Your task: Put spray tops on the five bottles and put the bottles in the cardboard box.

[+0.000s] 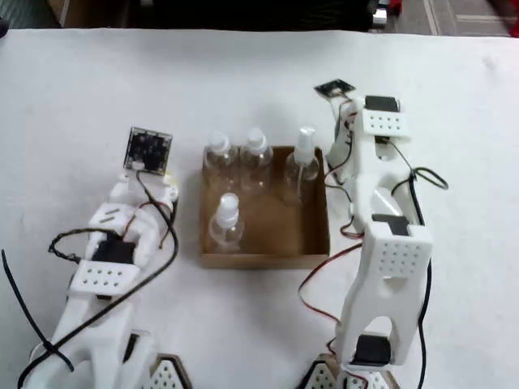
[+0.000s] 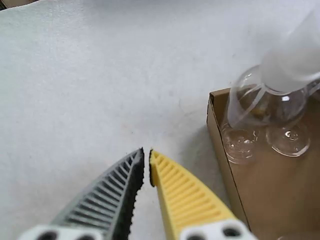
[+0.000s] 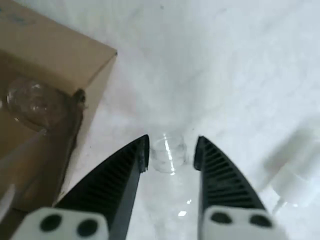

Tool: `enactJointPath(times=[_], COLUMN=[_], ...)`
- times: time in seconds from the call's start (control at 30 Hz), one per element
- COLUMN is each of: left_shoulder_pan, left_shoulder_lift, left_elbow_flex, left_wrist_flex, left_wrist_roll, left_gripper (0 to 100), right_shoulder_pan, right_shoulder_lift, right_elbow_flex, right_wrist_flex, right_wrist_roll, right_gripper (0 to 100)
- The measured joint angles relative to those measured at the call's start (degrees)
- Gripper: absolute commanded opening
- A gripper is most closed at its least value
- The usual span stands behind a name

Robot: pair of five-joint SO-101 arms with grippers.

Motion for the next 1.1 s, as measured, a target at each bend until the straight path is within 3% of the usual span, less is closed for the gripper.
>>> enactJointPath(times=[0.4, 0.6, 0.77, 0.93, 1.1], left_shoulder_pan=[0.00, 0.00, 0.00, 0.00, 0.00], left_shoulder_lift=[0.00, 0.00, 0.00, 0.00, 0.00], left_elbow_flex=[0.00, 0.00, 0.00, 0.00, 0.00], left_wrist_flex=[0.00, 0.00, 0.00, 0.00, 0.00], left_wrist_roll=[0.00, 0.00, 0.00, 0.00, 0.00], left_gripper=[2, 2, 2, 2, 2], right_shoulder_pan=[3.87, 7.91, 7.74, 8.44, 6.59], right_shoulder_lift=[0.00, -3.60, -11.34, -23.12, -37.19], right_elbow_flex=[-3.52, -11.16, -15.91, -16.35, -7.12], right_wrist_flex=[0.18, 6.07, 12.04, 12.84, 13.01], right_wrist_roll=[-0.18, -0.26, -0.44, -6.15, -7.91], right_gripper=[1.6, 1.6, 1.6, 1.6, 1.6])
